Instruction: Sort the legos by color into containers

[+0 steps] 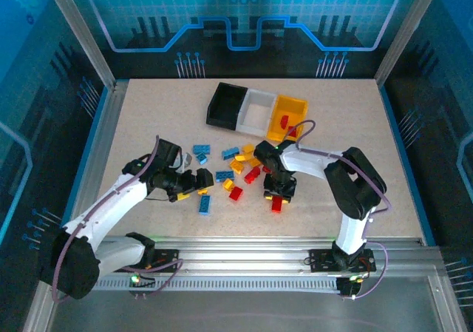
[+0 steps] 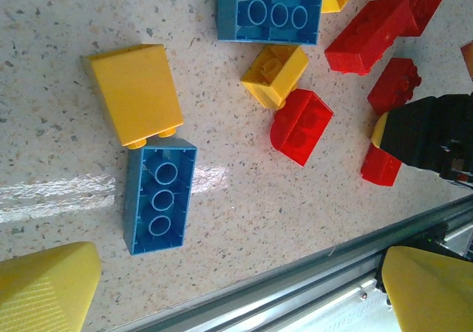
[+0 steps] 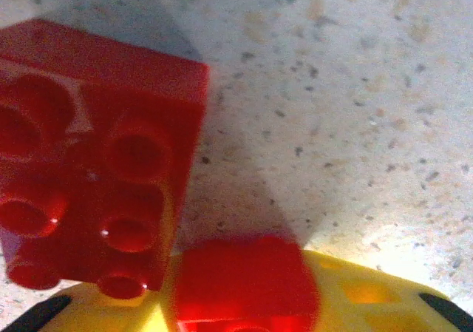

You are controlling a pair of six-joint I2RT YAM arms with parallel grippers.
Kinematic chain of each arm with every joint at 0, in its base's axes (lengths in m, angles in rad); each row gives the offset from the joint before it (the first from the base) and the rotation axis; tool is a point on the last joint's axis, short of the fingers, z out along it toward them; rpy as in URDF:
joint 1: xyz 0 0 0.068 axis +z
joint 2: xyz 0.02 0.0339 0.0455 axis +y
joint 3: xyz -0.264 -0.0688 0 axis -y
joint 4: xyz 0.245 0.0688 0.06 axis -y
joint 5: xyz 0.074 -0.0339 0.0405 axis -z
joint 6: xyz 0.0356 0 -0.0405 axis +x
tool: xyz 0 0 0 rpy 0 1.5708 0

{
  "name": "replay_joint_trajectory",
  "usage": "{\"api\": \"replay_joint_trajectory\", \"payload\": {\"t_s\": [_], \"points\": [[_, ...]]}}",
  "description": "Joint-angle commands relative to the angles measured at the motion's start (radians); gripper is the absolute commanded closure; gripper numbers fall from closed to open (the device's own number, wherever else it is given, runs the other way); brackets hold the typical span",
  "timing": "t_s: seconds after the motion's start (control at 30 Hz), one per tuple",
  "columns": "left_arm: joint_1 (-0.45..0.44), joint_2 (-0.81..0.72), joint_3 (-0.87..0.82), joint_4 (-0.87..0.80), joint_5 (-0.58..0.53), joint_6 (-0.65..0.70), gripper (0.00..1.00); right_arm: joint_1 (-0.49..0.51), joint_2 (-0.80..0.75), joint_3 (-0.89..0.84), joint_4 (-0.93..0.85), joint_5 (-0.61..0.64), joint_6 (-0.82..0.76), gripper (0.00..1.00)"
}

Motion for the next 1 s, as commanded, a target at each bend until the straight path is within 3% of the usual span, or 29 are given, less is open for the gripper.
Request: {"api": "replay_joint_trajectory", "payload": {"t_s": [0.0, 0.1, 0.3, 0.53, 0.73, 0.97], "points": [[0.012, 0.006, -0.016, 0.009, 0.027, 0.015, 0.01, 0.017, 0.024, 0.025, 0.009, 0.006, -0.009, 0.65], [0.016, 0.024, -0.011, 0.017, 0.031, 0.015, 0.01, 0.015, -0.014, 0.007, 0.003, 0.013, -0.009, 0.72], [0.017, 0.048, -0.001, 0.048, 0.032, -0.005, 0.01, -0.032, -0.127, -0.015, -0.050, 0.015, -0.032, 0.72], [0.017, 0.084, 0.030, 0.057, 0.043, -0.013, 0.01, -0.208, -0.235, 0.136, -0.111, -0.008, -0.115, 0.72], [0.017, 0.080, 0.035, 0.035, 0.042, -0.019, 0.01, -0.352, -0.023, 0.528, -0.174, -0.016, -0.235, 0.72], [0.020, 0.030, 0.020, -0.027, 0.006, -0.031, 0.01, -0.424, 0.321, 0.989, -0.266, -0.018, -0.308, 0.71]]}}
